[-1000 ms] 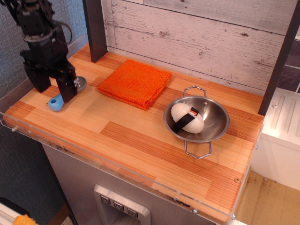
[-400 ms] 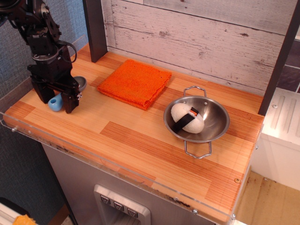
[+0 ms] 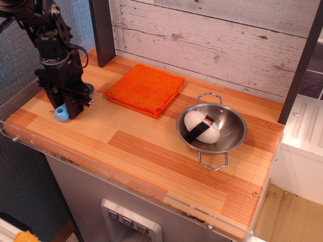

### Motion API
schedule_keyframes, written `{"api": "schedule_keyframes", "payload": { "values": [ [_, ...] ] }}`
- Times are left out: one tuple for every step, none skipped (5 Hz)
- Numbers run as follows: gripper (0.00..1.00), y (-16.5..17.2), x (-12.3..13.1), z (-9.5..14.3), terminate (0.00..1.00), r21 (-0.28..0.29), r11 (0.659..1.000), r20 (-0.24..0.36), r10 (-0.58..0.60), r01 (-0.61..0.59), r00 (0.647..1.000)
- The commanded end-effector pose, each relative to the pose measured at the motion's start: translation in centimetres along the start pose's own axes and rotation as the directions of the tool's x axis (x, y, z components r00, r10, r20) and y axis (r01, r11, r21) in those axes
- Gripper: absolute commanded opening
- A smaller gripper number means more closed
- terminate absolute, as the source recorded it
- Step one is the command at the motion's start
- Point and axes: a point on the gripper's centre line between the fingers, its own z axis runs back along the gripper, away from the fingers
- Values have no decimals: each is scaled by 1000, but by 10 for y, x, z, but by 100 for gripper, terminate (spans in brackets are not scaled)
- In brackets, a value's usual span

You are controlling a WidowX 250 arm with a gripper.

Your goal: Place spoon on orange cloth, positioned up and down.

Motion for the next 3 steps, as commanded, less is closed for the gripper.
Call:
{"api": "schedule_keyframes", "payload": {
  "values": [
    [0, -1, 7, 62, 0, -37, 995, 8, 96, -95, 995],
    [0, -18, 37, 85, 0, -72, 983, 32, 173, -170, 984],
    [0, -39, 65, 75, 0, -79, 982, 25, 171, -169, 985]
  ]
}}
